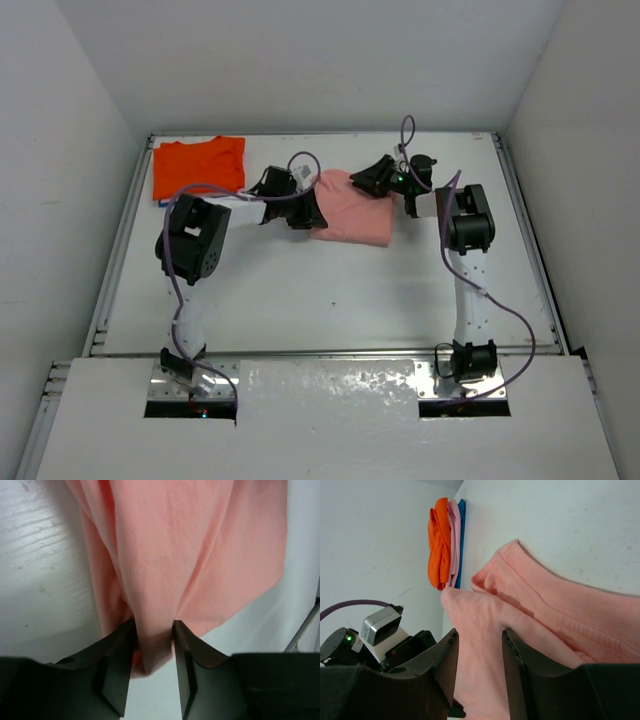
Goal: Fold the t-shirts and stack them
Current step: Smooth out wrinkles on the folded tshirt
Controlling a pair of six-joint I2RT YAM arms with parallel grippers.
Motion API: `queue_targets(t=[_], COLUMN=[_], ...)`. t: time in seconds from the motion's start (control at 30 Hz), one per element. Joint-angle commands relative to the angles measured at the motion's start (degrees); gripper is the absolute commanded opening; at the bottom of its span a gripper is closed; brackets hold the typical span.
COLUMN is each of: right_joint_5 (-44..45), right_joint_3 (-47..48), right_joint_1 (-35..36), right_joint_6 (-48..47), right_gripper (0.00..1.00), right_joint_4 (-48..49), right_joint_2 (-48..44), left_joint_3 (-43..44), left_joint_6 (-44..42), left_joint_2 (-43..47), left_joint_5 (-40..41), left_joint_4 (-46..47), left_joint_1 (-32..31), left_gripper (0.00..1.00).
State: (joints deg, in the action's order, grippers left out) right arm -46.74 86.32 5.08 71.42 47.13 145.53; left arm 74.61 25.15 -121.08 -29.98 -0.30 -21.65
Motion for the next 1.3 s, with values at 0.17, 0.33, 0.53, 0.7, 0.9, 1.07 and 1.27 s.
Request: queue_targets(t=[0.17, 0.33, 0.53, 0.7, 0.9, 1.07, 1.27], right_joint_5=[-3.2, -4.5, -1.7, -0.4, 0.2, 1.0, 1.8], right_joint_3=[-6.0, -17.1, -20.8, -15.3, -12.1, -11.4, -9.9], right_joint_1=[-1.2, -0.6, -1.6, -3.0, -4.6, -5.2, -6.9], right_joint_6=[-3.7, -0.7, 0.9, 3.9, -5.4, -4.9, -8.4], right_gripper=[0.40, 0.40, 0.40, 0.40, 0.40, 0.40, 0.40], right_joint_4=[1.0, 8.6, 14.6, 16.5, 1.9, 3.3, -1.6], right_joint_2=[-12.7, -17.6, -16.3, -10.7, -9.5, -7.2, -6.3], left_joint_3=[12.5, 21.5, 32.0, 37.0, 37.1, 35.1, 35.5], left_joint_6=[-3.0, -0.4, 3.6, 8.0, 6.6, 4.5, 5.0], left_joint_2=[4.5, 1.0, -8.5, -18.0, -20.2, -19.8, -19.8], left_joint_5=[6.3, 4.7, 0.1, -3.1, -2.3, 0.4, 0.5], left_joint_4=[-14.0, -13.2, -6.7, 0.5, 1.7, 2.6, 5.7], left_joint_1=[1.1, 1.5, 1.7, 1.7, 2.0, 3.4, 5.3], left_gripper=[0.40, 0.32, 0.28, 0.24, 0.23, 0.24, 0.27])
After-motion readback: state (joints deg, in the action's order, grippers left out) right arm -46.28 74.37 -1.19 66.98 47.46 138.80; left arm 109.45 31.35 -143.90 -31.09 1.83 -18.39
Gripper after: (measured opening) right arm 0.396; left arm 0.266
